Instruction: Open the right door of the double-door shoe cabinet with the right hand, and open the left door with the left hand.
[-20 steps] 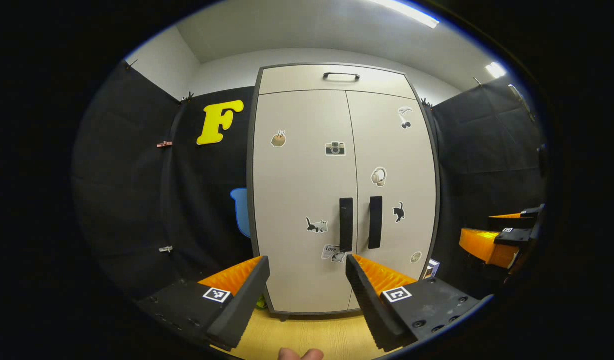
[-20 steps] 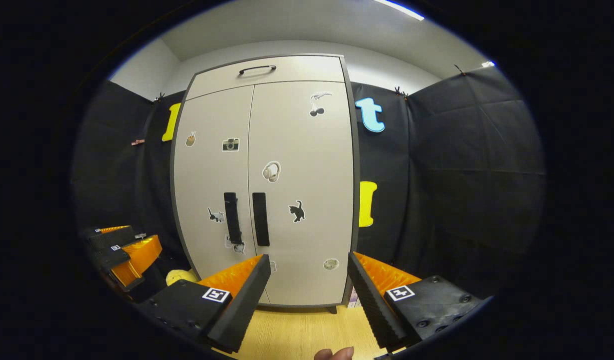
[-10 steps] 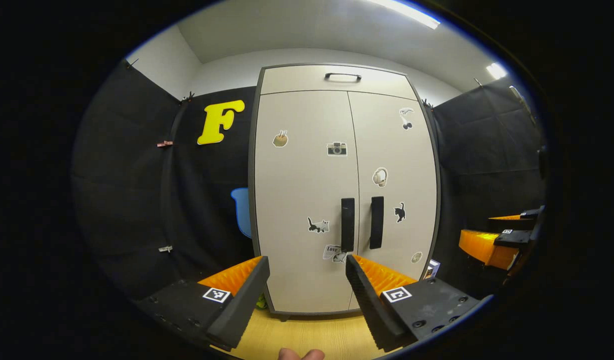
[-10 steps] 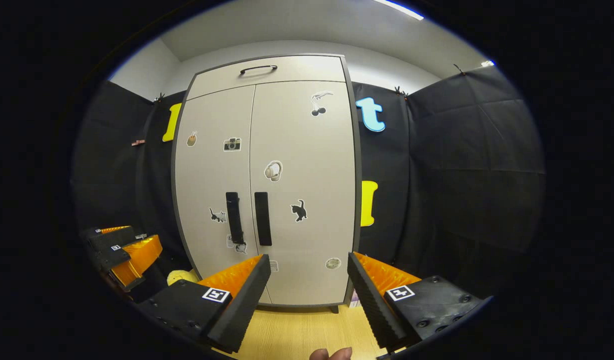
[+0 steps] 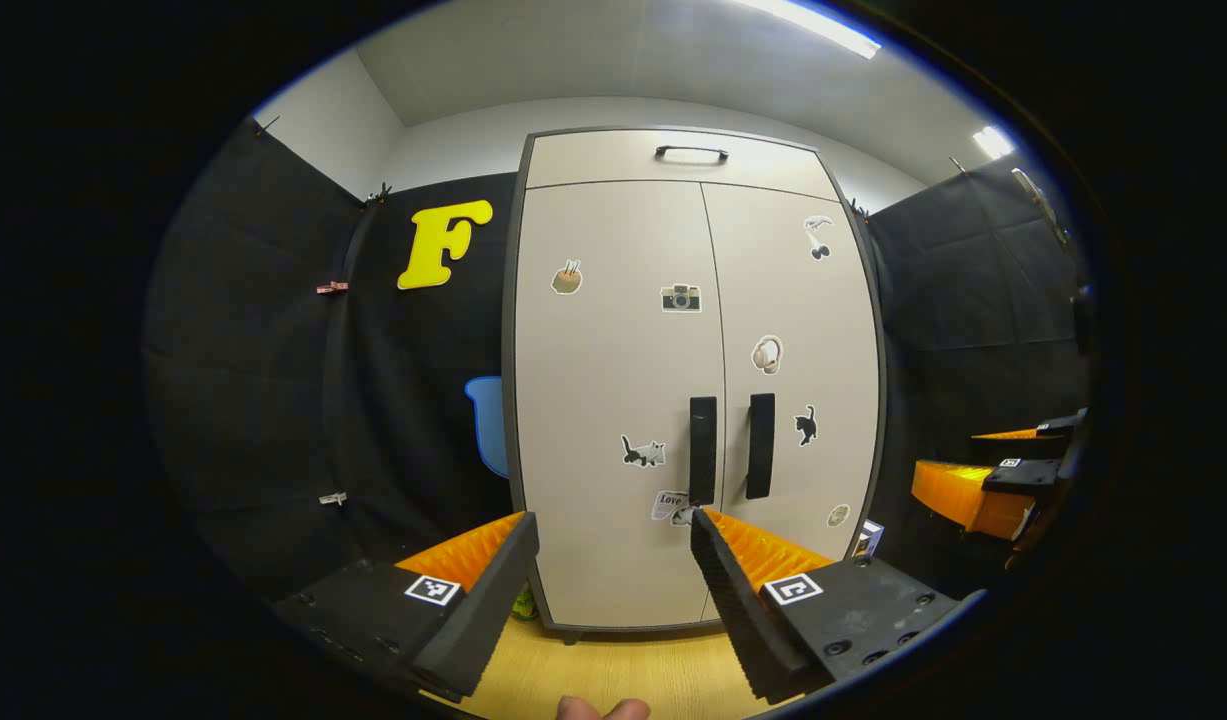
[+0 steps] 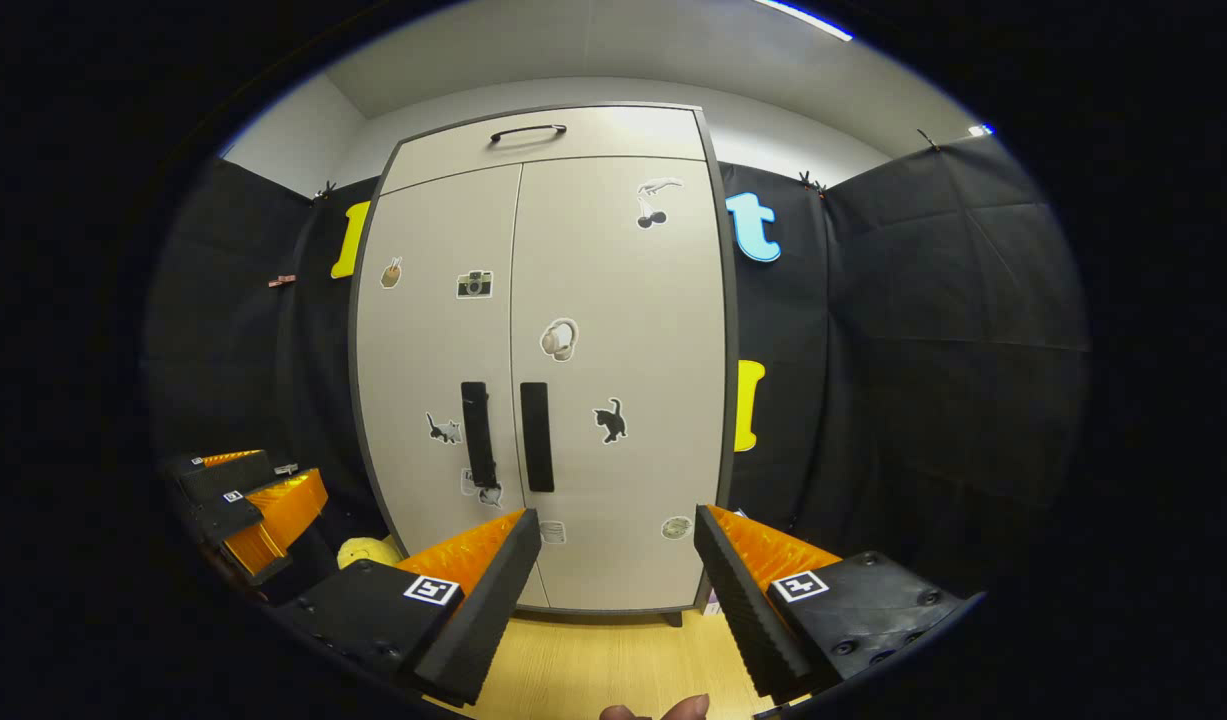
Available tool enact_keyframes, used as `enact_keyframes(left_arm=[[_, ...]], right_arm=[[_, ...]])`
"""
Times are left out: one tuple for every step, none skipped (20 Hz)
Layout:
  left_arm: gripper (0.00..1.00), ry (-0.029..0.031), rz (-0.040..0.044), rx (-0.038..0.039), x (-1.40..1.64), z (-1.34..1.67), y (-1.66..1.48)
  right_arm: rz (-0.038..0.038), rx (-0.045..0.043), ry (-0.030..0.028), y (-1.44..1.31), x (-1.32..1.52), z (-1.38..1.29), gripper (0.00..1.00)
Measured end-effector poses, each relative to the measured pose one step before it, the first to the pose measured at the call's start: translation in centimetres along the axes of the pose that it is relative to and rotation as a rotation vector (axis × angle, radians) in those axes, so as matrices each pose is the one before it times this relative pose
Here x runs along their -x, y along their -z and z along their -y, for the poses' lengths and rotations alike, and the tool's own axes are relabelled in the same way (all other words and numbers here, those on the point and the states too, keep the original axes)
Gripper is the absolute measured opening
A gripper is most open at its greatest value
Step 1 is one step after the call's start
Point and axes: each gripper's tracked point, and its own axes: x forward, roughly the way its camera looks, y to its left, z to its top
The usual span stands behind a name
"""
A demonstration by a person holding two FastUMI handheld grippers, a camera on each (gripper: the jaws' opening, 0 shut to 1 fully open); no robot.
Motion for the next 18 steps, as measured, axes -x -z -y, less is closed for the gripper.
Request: enact_keyframes(left_arm=[[0.94,-0.00106,-0.00022,-0.00277,0.015,-0.136,-0.002],[0.94,0.00104,-0.00061,-0.00150,0.007,-0.135,0.124],[0.94,0.00059,-0.00052,-0.00058,0.023,-0.138,0.035],[0.94,-0.00122,-0.00120,0.00019,0.027,-0.246,0.190],[0.94,-0.00100,-0.00289,-0.00002,0.020,-0.229,0.117],[0.94,-0.00197,-0.00293,0.00022,-0.020,-0.276,0.174],[0.94,-0.00213,-0.00180,-0.00177,-0.018,-0.256,0.144],[0.94,-0.00217,-0.00243,-0.00318,-0.046,-0.304,0.213],[0.94,-0.00268,-0.00178,-0.00103,0.003,-0.282,0.103],[0.94,-0.00063,-0.00195,0.00165,-0.033,-0.262,0.156],[0.94,-0.00041,-0.00183,0.00355,-0.046,-0.209,0.081],[0.95,-0.00089,-0.00292,0.00400,-0.054,-0.250,0.169],[0.94,-0.00041,-0.00431,0.00315,-0.070,-0.273,0.183],[0.94,-0.00359,-0.00428,0.00126,-0.108,-0.269,0.264],[0.94,-0.00479,-0.00342,0.00137,-0.098,-0.335,0.131],[0.94,-0.00391,-0.00290,0.00165,-0.091,-0.299,0.242],[0.94,-0.00437,-0.00183,0.00233,-0.092,-0.260,0.141],[0.94,-0.00229,-0.00311,0.00281,-0.033,-0.294,0.170]], right_arm=[[0.00384,-0.00311,-0.00813,-0.296,-0.460,-0.463,0.97],[0.00755,0.00026,-0.00786,-0.351,-0.611,-0.575,0.97],[0.00702,0.00227,-0.00604,-0.413,-0.714,-0.454,0.97],[0.00688,0.00257,-0.00745,-0.252,-0.816,-0.519,0.97],[0.00756,0.00192,-0.00715,-0.314,-1.104,-0.479,0.97],[0.00555,0.00014,-0.00667,-0.158,-1.039,-0.526,0.97],[0.00752,-0.00088,-0.00092,-0.157,-0.985,-0.504,0.97],[0.00834,-0.00167,0.00413,-0.050,-1.080,-0.251,0.97],[0.00358,-0.00099,0.00099,0.222,-1.089,-0.389,0.95],[0.00172,-0.00174,0.00039,0.263,-1.192,-0.353,0.97],[-0.00210,0.00129,0.00114,0.476,-1.358,-0.436,0.97],[-0.00377,0.00519,0.00231,0.433,-0.979,-0.163,0.97],[-0.00649,0.00516,0.00313,0.523,-1.010,-0.236,0.98],[-0.00342,0.00526,0.00262,0.336,-0.917,-0.177,0.98],[-0.00643,0.00320,0.00379,0.456,-0.849,-0.028,0.97],[-0.00302,0.00038,0.00313,0.352,-0.984,-0.084,0.97],[-0.00420,-0.00380,0.00106,0.247,-0.824,-0.100,0.98],[-0.00358,-0.00791,-0.00301,0.351,-0.854,-0.195,0.97]])
